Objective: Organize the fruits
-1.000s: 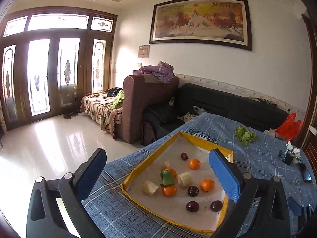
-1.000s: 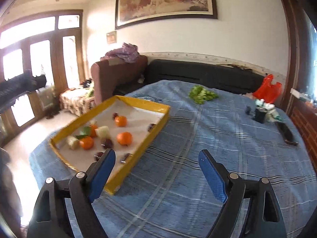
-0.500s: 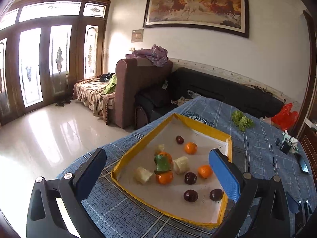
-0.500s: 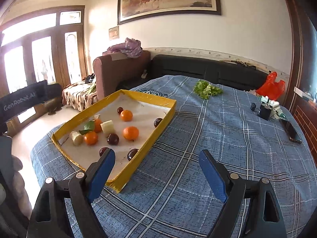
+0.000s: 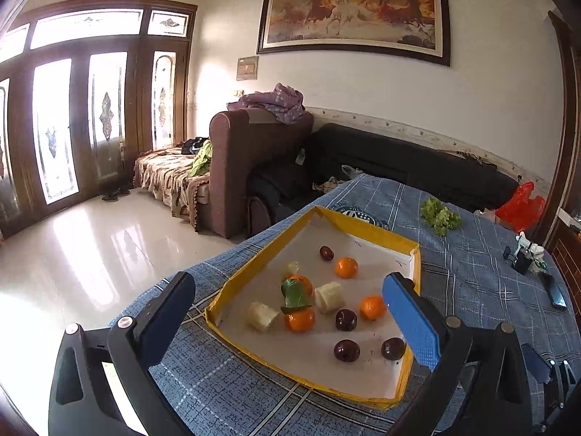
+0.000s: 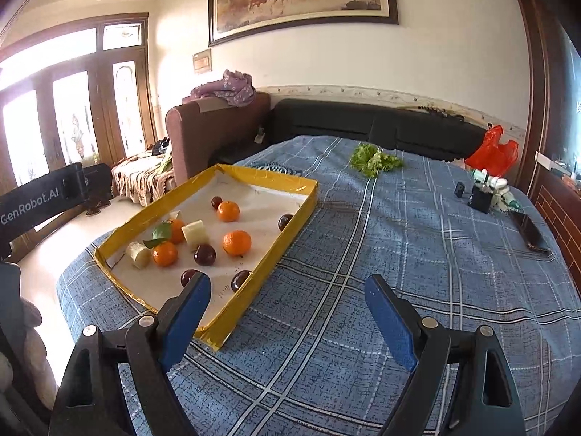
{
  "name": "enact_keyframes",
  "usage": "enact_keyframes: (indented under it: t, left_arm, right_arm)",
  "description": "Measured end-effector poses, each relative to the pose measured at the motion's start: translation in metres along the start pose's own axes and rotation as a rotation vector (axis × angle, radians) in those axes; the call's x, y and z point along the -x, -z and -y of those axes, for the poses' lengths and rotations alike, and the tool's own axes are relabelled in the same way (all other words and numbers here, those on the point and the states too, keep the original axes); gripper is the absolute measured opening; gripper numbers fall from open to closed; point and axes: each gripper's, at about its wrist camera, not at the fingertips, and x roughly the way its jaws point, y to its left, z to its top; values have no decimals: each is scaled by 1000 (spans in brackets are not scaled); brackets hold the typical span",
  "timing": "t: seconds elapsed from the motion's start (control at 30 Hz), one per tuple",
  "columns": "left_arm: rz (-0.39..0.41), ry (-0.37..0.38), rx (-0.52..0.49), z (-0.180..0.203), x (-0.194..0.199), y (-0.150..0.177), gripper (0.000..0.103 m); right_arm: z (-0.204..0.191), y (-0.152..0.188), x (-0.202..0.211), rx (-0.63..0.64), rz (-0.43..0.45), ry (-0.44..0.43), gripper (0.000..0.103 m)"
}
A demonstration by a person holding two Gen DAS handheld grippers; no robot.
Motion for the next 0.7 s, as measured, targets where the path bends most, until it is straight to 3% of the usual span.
enact_keyframes:
  t: [0.37,0.53,0.7]
  left_arm:
    - [153,-32,-47,13,60,-8,103]
    - [140,-19,-89,25,65,-7,103]
    - [88,-3,-92,29,57,-4,103]
  right_arm:
    - [1,-19,49,31,131,-5,91]
    - [-1,-38,67,68,189,-6,96]
    - [2,-38,61,78,163,1,97]
